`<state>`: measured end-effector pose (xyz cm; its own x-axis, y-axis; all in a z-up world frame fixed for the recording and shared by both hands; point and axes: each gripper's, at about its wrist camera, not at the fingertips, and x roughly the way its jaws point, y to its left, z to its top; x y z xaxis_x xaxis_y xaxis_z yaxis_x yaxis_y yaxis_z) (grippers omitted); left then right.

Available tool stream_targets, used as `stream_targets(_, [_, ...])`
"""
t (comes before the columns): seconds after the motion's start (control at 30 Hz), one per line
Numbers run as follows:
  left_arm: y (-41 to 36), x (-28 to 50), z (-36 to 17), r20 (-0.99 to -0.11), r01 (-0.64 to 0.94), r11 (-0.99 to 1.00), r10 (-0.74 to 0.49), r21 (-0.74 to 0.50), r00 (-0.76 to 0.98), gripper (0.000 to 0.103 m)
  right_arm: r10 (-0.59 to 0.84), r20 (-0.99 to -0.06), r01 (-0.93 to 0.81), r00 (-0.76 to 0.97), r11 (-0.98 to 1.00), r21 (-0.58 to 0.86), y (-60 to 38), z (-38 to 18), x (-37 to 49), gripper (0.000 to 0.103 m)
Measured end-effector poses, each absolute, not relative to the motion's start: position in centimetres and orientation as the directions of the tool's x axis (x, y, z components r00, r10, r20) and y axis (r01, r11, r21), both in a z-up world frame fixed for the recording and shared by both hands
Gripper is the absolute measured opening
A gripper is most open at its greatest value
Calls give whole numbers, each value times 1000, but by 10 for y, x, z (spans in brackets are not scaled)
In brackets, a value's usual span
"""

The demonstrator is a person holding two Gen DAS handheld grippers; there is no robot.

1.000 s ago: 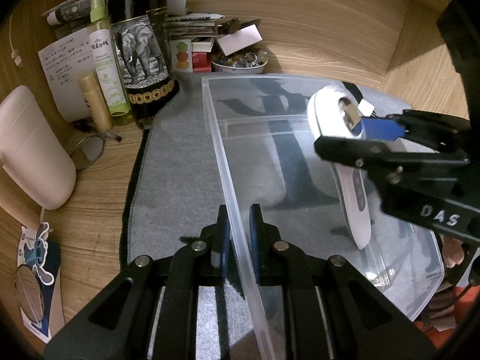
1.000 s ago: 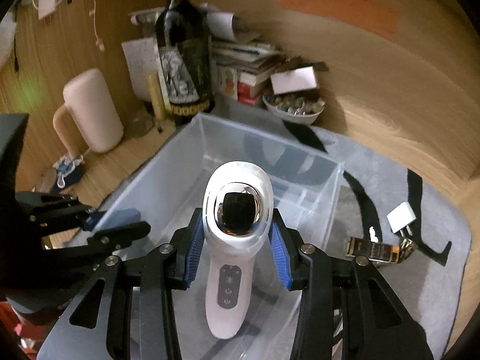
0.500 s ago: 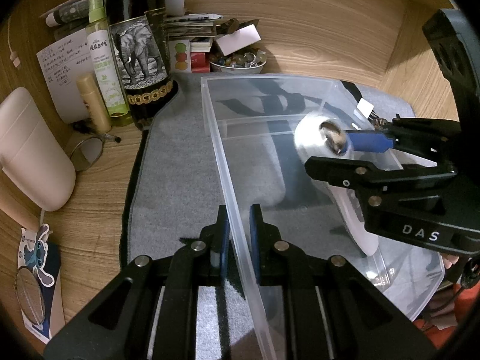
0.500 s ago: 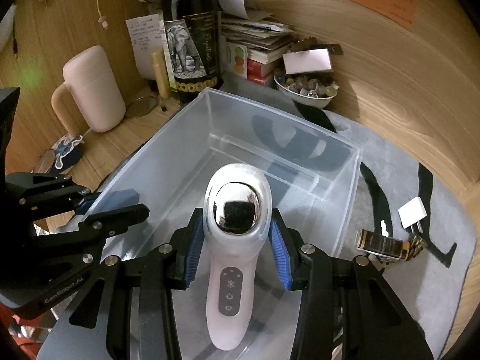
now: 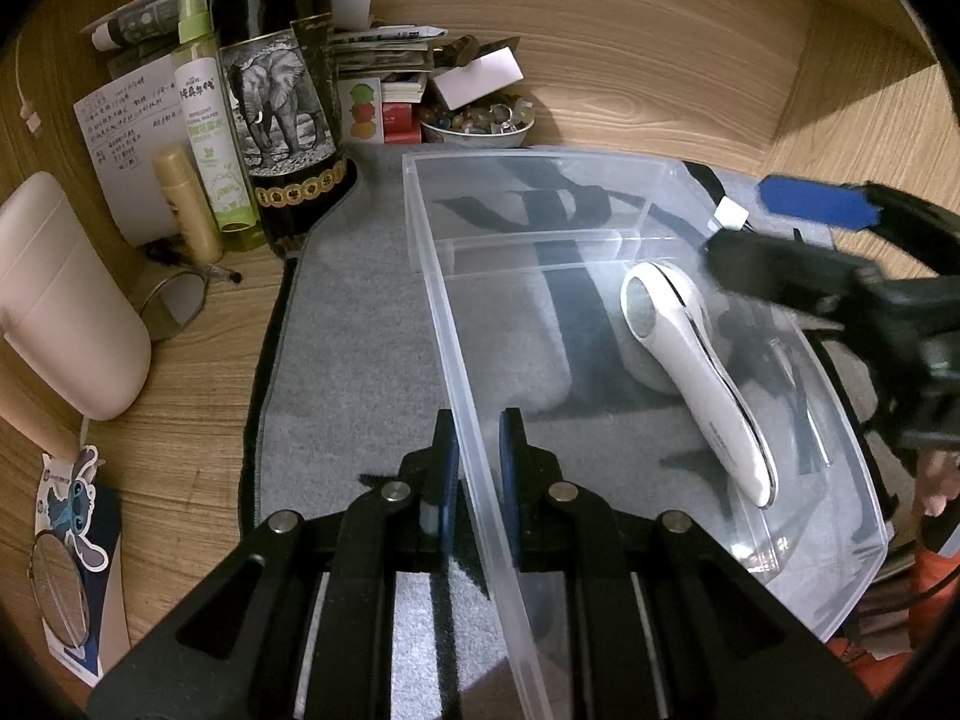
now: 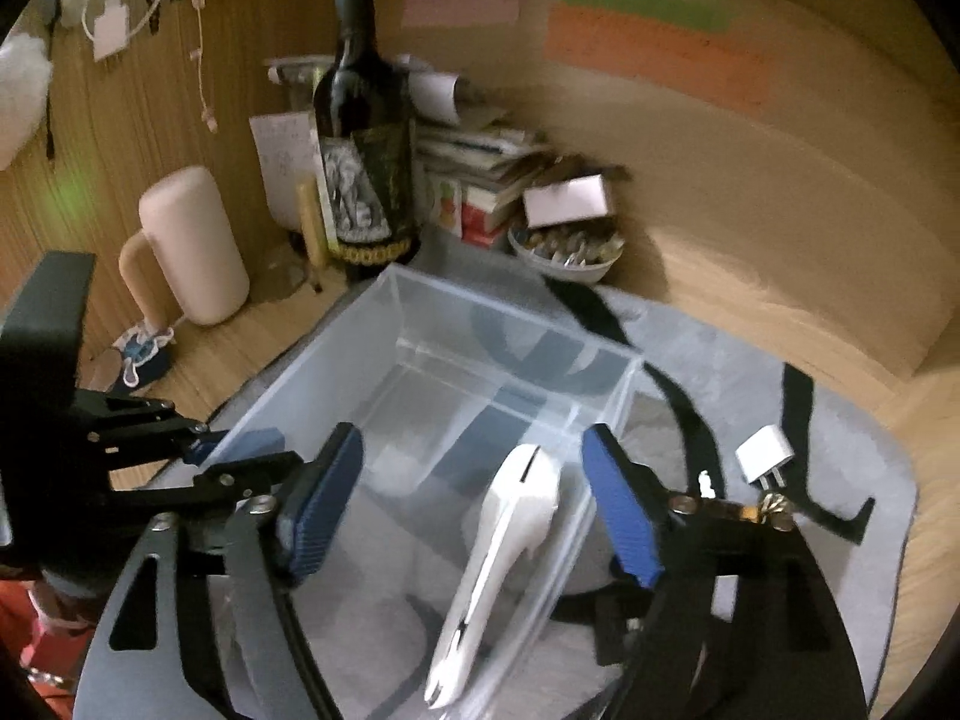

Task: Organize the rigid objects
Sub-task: 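Move the right tool to the silver metal cylinder and grasp it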

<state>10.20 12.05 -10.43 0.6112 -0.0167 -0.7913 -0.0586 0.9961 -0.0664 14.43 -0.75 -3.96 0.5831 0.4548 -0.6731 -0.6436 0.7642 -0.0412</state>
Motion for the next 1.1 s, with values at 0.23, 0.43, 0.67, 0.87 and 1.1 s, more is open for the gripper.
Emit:
stream_targets(0.23, [121,102,-104,-793,-59,996,-17,-67,609,13,429,-617,-581,660,812,-58,-43,-18,139,80])
stream_targets(0.43, [122,102,-104,-794,-61,996,-12,-62,608,13,377,-597,-510,708,858,-62,-78,-12,137,82])
stream_targets(0.67, [123,102,-104,-795,-62,996,-9,-58,607,13,290,-647,-447,705,890,-88,-107,-36,137,82])
stream_targets(0.87, [123,102,-104,-795,-61,997,-8,-56,607,13,223,-714,-409,663,907,-96,-124,-70,140,82])
stream_targets(1.1, [124,103,-109,-805,-61,997,-7,-53,594,13,210,-781,-386,588,922,-42,-131,-108,139,82])
